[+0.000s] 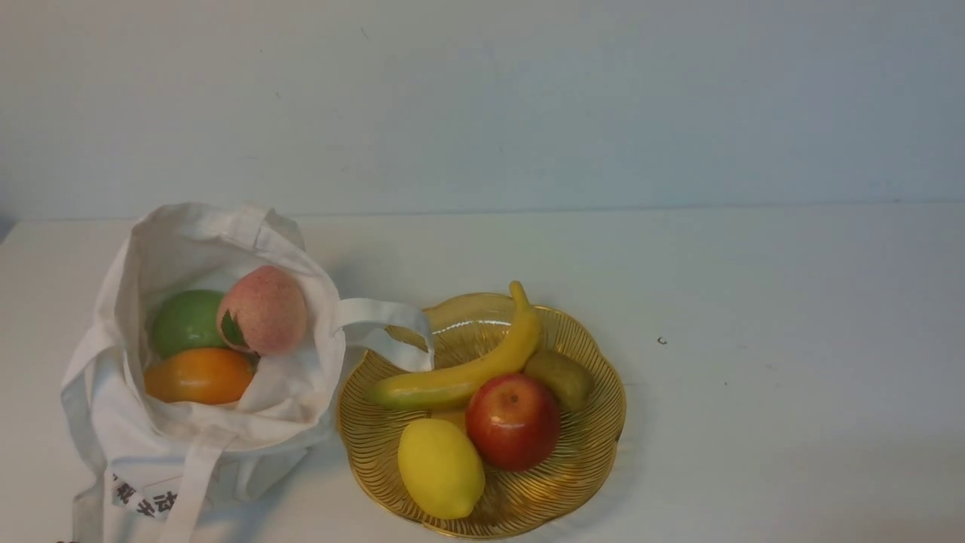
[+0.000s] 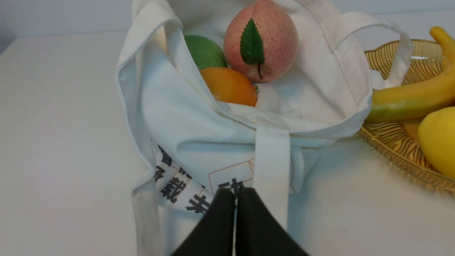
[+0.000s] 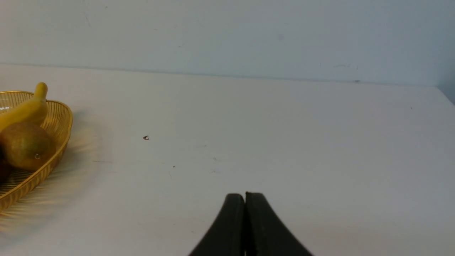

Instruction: Take the fruit out of the cloth bag on the white table and place them on a plate.

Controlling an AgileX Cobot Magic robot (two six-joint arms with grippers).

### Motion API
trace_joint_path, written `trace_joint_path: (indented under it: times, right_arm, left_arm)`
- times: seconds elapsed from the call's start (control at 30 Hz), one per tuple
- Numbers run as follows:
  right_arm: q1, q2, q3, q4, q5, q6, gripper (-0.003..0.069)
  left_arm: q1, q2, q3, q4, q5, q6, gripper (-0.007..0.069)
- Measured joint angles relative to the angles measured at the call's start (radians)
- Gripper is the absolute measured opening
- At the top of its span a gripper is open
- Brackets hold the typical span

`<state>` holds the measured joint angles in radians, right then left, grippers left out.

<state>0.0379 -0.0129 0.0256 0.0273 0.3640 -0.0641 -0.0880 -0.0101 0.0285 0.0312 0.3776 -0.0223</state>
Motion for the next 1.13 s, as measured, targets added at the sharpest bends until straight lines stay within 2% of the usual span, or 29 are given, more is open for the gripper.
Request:
trace_joint_path:
  times: [1.13]
  right_arm:
    - [0.0,0.0,0.0,0.0,0.0,0.0,-0.0015]
  left_arm:
    - [0.0,0.0,0.0,0.0,0.001,0.0,-0.0007]
